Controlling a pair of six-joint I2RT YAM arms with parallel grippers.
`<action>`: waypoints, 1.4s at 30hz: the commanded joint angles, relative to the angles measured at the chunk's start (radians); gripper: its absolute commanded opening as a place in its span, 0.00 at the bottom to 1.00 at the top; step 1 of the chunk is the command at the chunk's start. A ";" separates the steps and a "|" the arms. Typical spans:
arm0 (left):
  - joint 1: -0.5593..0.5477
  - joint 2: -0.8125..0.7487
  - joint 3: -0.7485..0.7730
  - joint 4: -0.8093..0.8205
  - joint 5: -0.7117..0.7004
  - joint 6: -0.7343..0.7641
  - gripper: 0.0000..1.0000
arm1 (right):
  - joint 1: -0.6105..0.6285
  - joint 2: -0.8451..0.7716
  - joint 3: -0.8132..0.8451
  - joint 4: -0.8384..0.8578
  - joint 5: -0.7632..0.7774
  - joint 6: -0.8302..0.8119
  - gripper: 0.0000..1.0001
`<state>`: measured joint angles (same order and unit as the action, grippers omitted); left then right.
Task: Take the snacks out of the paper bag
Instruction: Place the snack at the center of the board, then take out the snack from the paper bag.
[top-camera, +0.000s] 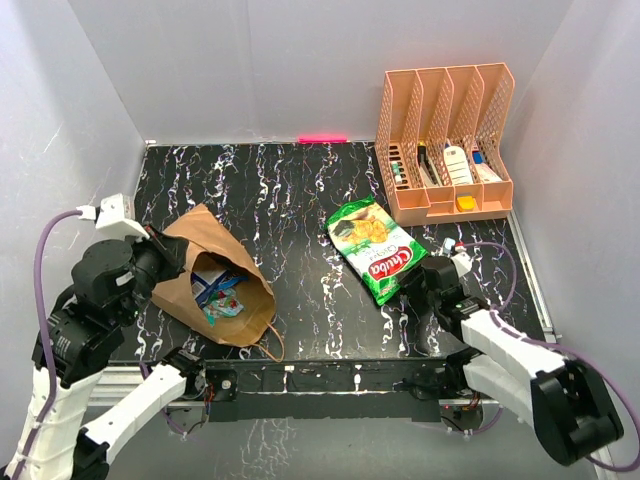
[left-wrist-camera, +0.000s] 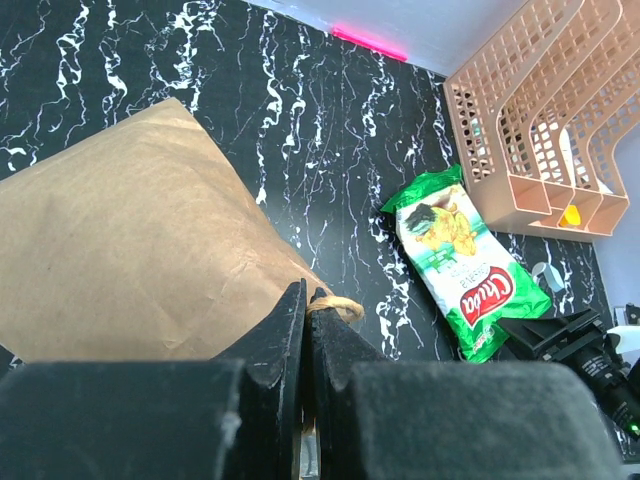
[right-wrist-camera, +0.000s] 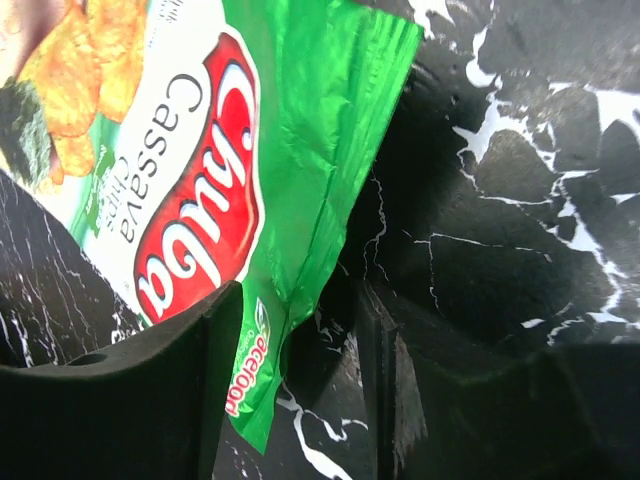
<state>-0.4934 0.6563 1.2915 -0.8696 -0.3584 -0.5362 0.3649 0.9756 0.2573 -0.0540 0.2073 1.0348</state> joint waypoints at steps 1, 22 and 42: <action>-0.005 -0.050 -0.052 0.050 0.018 -0.016 0.00 | -0.005 -0.150 0.055 -0.122 0.005 -0.176 0.57; -0.005 0.036 -0.037 -0.024 0.034 0.042 0.00 | 0.554 -0.011 0.325 0.223 -0.479 -1.277 0.87; -0.015 0.028 -0.026 -0.086 -0.028 -0.050 0.00 | 1.006 0.698 0.609 0.840 -0.183 -1.982 0.61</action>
<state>-0.5037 0.6823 1.2198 -0.9455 -0.3561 -0.5777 1.3983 1.6196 0.7773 0.5850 -0.0040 -0.7692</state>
